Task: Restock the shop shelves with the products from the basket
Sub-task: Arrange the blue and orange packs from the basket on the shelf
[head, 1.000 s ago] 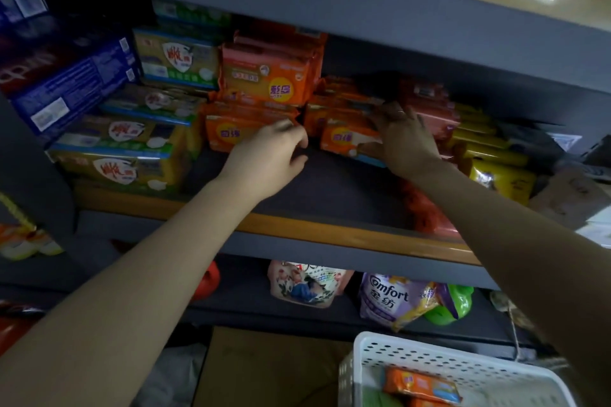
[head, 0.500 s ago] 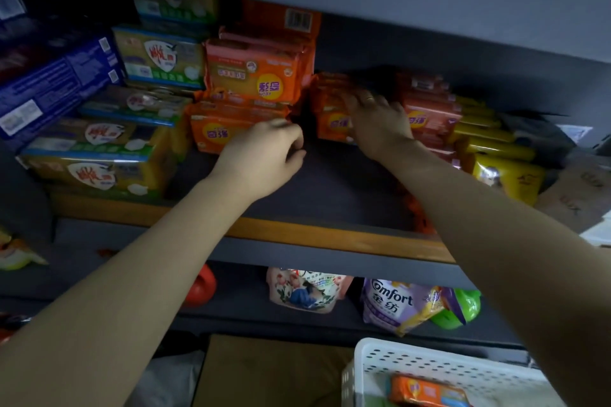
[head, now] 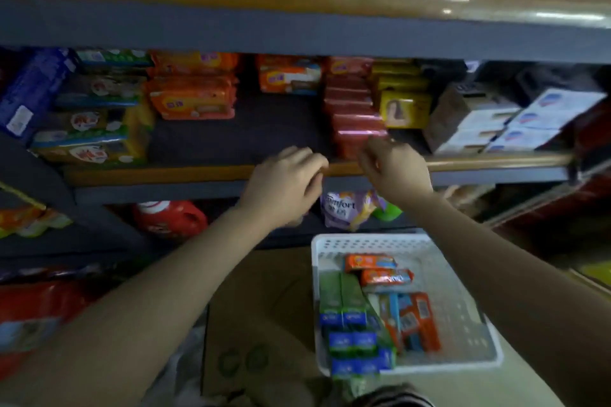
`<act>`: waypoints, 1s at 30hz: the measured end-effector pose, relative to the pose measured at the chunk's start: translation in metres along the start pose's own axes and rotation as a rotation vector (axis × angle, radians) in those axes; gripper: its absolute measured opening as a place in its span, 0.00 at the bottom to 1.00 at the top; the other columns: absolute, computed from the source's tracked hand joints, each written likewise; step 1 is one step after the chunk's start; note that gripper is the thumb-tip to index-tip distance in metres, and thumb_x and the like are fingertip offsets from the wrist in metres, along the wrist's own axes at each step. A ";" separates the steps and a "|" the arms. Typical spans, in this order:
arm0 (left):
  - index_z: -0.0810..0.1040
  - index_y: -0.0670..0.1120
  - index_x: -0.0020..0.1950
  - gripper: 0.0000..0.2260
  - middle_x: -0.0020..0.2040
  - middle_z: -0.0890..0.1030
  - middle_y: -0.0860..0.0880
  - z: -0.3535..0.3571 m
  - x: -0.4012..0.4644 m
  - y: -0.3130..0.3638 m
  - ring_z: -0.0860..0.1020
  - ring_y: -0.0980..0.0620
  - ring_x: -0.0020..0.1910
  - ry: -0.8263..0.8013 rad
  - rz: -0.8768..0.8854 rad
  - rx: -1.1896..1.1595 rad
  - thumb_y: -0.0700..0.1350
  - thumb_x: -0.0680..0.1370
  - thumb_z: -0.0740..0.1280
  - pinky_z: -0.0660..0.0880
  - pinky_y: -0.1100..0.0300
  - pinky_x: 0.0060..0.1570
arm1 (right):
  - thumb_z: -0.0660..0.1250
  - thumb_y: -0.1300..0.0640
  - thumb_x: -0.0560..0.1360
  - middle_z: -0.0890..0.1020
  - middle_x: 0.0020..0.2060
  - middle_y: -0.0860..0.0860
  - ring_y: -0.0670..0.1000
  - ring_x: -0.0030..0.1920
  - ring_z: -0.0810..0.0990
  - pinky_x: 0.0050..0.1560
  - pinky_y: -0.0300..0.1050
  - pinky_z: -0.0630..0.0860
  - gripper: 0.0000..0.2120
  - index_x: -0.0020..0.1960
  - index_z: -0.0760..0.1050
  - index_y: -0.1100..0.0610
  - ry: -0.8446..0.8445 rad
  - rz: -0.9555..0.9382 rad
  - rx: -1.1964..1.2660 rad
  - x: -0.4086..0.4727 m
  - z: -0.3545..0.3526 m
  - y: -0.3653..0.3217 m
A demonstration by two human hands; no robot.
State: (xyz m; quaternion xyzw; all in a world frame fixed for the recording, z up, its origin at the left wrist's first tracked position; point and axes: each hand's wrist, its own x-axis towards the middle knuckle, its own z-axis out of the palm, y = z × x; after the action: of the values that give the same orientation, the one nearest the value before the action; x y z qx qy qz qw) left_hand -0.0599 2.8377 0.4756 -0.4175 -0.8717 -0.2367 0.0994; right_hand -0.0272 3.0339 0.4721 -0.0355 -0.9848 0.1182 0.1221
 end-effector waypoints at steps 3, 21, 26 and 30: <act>0.74 0.44 0.57 0.12 0.50 0.79 0.44 0.037 -0.014 0.038 0.78 0.41 0.47 -0.304 -0.049 -0.069 0.45 0.76 0.59 0.77 0.51 0.38 | 0.60 0.54 0.77 0.82 0.42 0.61 0.64 0.44 0.80 0.36 0.48 0.72 0.09 0.48 0.76 0.59 -0.323 0.255 -0.018 -0.068 0.015 0.049; 0.61 0.47 0.70 0.22 0.68 0.68 0.46 0.289 -0.023 0.075 0.74 0.41 0.58 -0.799 -0.327 0.197 0.37 0.76 0.56 0.74 0.48 0.50 | 0.67 0.55 0.73 0.69 0.67 0.54 0.56 0.67 0.67 0.67 0.52 0.64 0.36 0.74 0.50 0.54 -0.735 -0.018 -0.130 -0.175 0.196 0.204; 0.59 0.41 0.71 0.24 0.69 0.65 0.42 0.307 -0.028 0.077 0.67 0.42 0.67 -0.878 -0.348 0.319 0.34 0.74 0.58 0.71 0.48 0.60 | 0.67 0.53 0.73 0.71 0.58 0.49 0.49 0.57 0.72 0.59 0.46 0.74 0.18 0.61 0.68 0.53 -0.683 0.142 0.226 -0.174 0.147 0.221; 0.64 0.39 0.67 0.17 0.65 0.69 0.41 0.309 -0.016 0.092 0.71 0.41 0.63 -0.893 -0.377 0.434 0.38 0.78 0.57 0.72 0.50 0.54 | 0.70 0.52 0.71 0.71 0.54 0.48 0.48 0.51 0.76 0.51 0.46 0.79 0.17 0.57 0.71 0.54 -0.613 0.346 0.416 -0.176 0.112 0.229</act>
State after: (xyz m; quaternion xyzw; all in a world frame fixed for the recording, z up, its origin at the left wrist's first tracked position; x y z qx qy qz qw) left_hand 0.0293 3.0297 0.2314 -0.2834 -0.9180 0.1362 -0.2416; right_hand 0.1247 3.2130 0.2701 -0.1386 -0.9102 0.3387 -0.1940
